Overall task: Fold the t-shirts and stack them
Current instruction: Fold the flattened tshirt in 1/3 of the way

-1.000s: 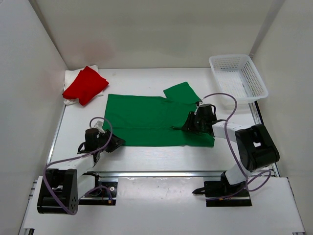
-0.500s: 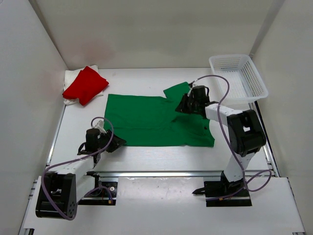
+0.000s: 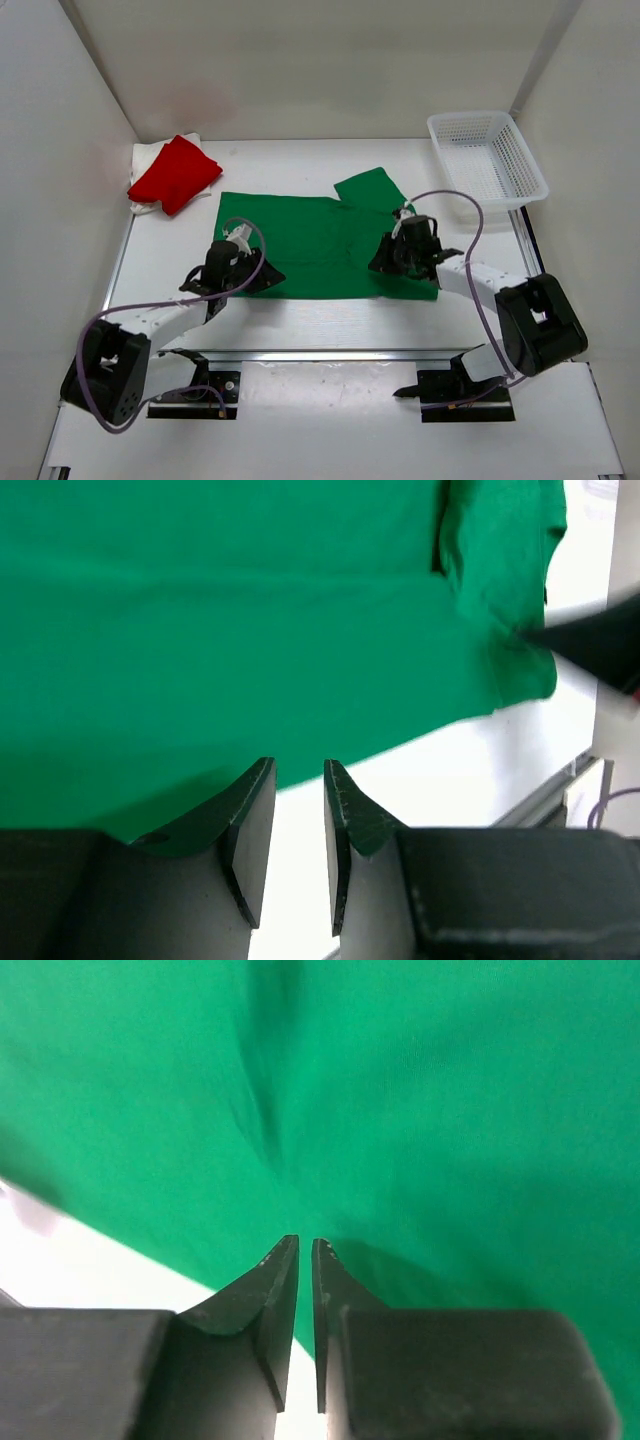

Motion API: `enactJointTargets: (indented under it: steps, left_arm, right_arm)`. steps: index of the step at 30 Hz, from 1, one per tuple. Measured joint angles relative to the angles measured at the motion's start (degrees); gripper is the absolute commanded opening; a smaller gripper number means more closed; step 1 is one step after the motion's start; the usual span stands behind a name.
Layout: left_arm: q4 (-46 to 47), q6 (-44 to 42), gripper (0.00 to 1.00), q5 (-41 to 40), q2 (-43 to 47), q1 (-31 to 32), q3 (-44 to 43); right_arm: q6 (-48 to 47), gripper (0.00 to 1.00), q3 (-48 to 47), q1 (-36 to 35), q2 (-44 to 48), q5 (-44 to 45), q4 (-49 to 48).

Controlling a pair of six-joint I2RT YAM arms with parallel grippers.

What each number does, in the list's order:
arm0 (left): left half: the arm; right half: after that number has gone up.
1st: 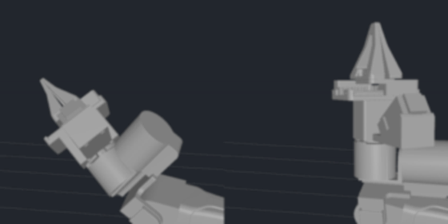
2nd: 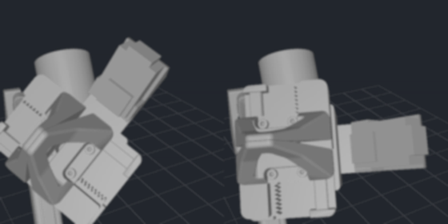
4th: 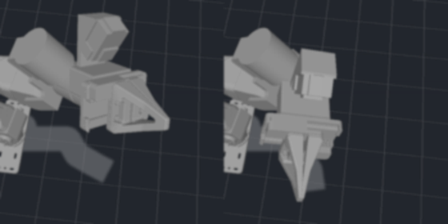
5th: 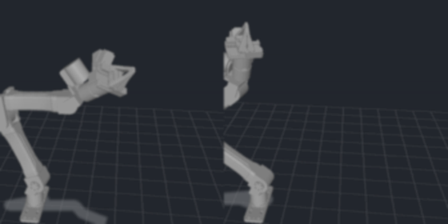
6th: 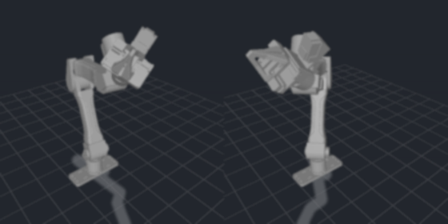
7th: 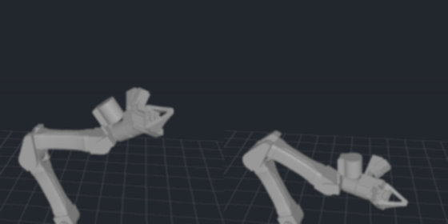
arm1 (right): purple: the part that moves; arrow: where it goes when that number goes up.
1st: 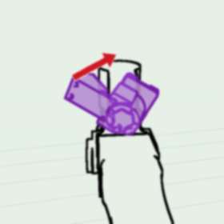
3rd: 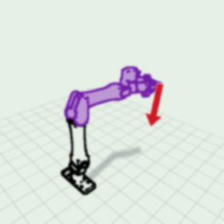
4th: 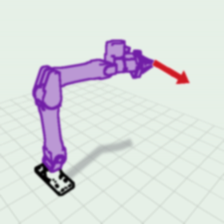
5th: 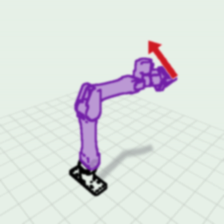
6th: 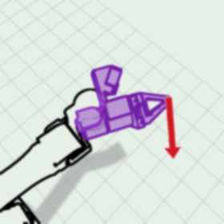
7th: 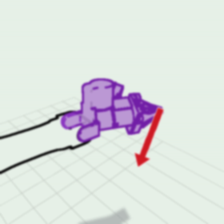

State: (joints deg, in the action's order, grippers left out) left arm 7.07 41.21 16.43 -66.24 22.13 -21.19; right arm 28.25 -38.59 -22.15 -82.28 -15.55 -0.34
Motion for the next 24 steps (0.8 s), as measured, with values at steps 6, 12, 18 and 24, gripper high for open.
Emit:
enactJointTargets:
  steps: [6, 12, 18, 24]
  left_arm:
    - [0.5, -1.3, 0.37, 0.9, -5.4, -3.8, 0.0]
    - [0.9, -1.7, 0.37, 6.8, -4.9, -9.3, 4.9]
    - [-3.3, -3.3, 0.38, 11.4, 1.5, -13.8, 8.1]
    - [-12.0, -2.9, 0.33, 5.1, -2.6, -6.6, -9.1]
  right_arm:
    - [0.8, 0.06, 11.7, -0.8, 6.9, 2.4, 1.3]
    - [2.6, 0.1, 17.4, 1.3, 12.8, 2.4, -0.7]
    - [3.4, 0.3, 20.9, 1.9, 20.3, 0.0, 1.5]
    - [1.8, 0.31, 16.8, 6.5, 24.0, -2.6, 5.2]
